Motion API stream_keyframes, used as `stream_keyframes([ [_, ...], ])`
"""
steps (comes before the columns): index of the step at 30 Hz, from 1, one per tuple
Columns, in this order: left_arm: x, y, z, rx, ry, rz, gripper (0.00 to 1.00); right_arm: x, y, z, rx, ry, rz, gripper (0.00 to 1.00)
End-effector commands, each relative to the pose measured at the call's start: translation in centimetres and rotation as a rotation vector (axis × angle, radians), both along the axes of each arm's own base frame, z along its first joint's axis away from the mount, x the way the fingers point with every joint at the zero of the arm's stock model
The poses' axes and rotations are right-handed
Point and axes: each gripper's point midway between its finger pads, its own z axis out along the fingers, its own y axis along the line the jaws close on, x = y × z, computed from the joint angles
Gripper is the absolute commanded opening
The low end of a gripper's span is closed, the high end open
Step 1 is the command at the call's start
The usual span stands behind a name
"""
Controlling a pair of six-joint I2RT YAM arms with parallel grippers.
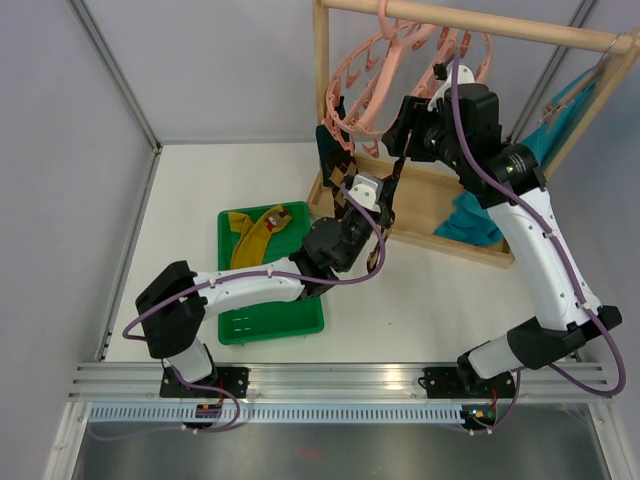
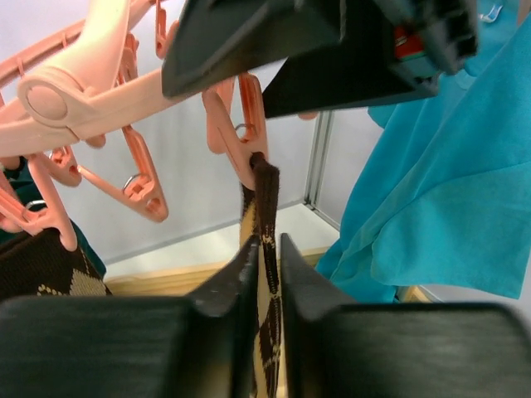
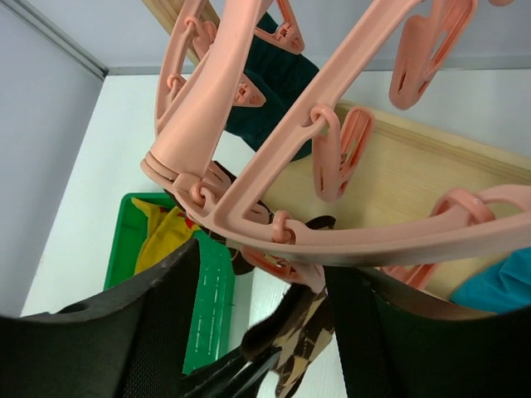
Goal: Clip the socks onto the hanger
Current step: Clamp the sock onto the hanger, then reset both arms
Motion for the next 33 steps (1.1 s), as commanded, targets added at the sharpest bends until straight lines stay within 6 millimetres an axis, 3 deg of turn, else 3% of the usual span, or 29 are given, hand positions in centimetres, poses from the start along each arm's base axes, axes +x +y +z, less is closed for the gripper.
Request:
stream_keyframes([
  [1,-0.7,0.6,2.8,-0.048,-0.016,-0.009,0.23,-0.4,-0.3,3.6,0.065,-0.121,0.001,0.7],
  [2,-0.9,0.7,3.0,-0.056,-0.008,-0.017,0.38,-0.6,-0.3,3.7,0.07,-0.128,0.002,0.72],
  [4,-1.6,1.3,3.2,-0.044,0.005,-0.041,0.55,-1.4,-0.6,4.0,0.077,-0.144,0.005,0.76],
  [6,-2.5,2.7,4.0,-0.058,0.021,-0.052,0.62,-2.4,-1.1,4.0,0.082,-0.16,0.003,0.8],
  [7,-2.6,3.3,3.2,-0.038,0.041,-0.05,0.64,-2.7,-1.4,4.2,0.089,-0.179,-0.002,0.82],
  [8,-2.9,3.8,3.0,-0.026,0.059,-0.049,0.64,-3.1,-1.5,4.1,0.086,-0.187,0.003,0.98],
  [9,-3.1,4.6,1.4,0.014,0.126,-0.037,0.64,-4.1,-2.0,3.5,0.082,-0.187,0.008,0.98],
  [11,-4.2,7.5,2.9,-0.015,0.175,-0.023,0.69,-5.6,-2.8,3.9,0.083,-0.223,0.007,0.98],
  [12,-4.2,9.1,0.8,0.086,0.26,0.033,0.73,-5.9,-3.1,2.3,0.055,-0.207,0.009,0.98],
  [13,-4.7,11.1,1.8,0.058,0.297,0.053,1.0,-6.3,-3.4,2.1,0.05,-0.218,0.01,0.98],
  [17,-6.4,17.3,0.7,0.136,0.432,0.157,1.0,-8.7,-4.5,1.1,0.044,-0.239,0.019,0.98],
  [18,-6.9,18.6,1.0,0.133,0.439,0.171,1.0,-8.9,-4.2,-0.4,0.034,-0.214,0.039,0.98],
  [23,-9.7,25.1,1.1,0.105,0.451,0.214,1.0,-10.8,-4.0,-3.4,0.045,-0.184,0.092,0.98],
  [27,-10.6,28.0,0.5,0.118,0.467,0.261,1.0,-11.8,-5.1,-4.5,0.037,-0.195,0.062,0.98],
  [33,-11.2,28.9,-1.1,0.117,0.493,0.266,1.0,-12.3,-5.5,-4.0,0.037,-0.213,0.057,0.98],
])
